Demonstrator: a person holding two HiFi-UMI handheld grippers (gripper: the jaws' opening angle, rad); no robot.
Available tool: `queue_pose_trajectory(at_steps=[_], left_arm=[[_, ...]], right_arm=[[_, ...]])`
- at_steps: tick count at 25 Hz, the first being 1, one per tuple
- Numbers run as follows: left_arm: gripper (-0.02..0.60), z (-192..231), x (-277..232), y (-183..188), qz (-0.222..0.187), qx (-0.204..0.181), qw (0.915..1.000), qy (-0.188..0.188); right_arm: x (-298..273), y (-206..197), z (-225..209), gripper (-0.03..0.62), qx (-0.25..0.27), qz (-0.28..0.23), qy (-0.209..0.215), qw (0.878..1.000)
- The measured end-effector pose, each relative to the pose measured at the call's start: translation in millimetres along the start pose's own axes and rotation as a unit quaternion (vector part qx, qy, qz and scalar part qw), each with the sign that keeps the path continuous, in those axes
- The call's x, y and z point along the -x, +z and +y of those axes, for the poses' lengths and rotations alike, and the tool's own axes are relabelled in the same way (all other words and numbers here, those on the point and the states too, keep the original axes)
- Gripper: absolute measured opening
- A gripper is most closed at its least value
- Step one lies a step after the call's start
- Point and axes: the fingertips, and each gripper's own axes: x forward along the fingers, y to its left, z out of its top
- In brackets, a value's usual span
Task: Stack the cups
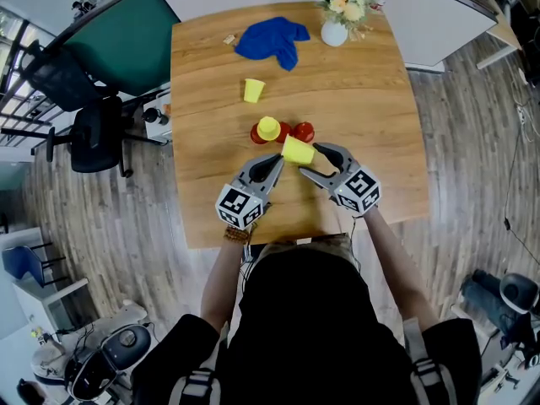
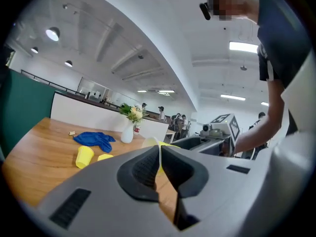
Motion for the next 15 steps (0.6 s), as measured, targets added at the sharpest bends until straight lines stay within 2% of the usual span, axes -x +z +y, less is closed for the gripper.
queue_pose_trajectory(at_steps=[4, 8, 12, 15], left_arm=[[0.032, 0, 4, 5, -0.025, 0.037, 0.999, 0.001], [0.032, 4, 11, 11, -0.06, 0.088, 0.9943, 0.005], [0.032, 1, 13, 12, -0.063, 0.092, 0.9938, 0.003], [0.032, 3, 14, 11, -0.071, 0.101, 0.9924, 0.004]], right_arm=[[0, 0, 0, 0.299, -0.02, -0.011, -0.003, 1.0], [1, -2, -6, 0.299, -0.066, -0.035, -0.003, 0.997], [1, 2, -9, 0.299, -0.081, -0.05, 0.001, 0.995], [0, 6, -7, 0.246, -0.079, -0.049, 0.01, 0.996]])
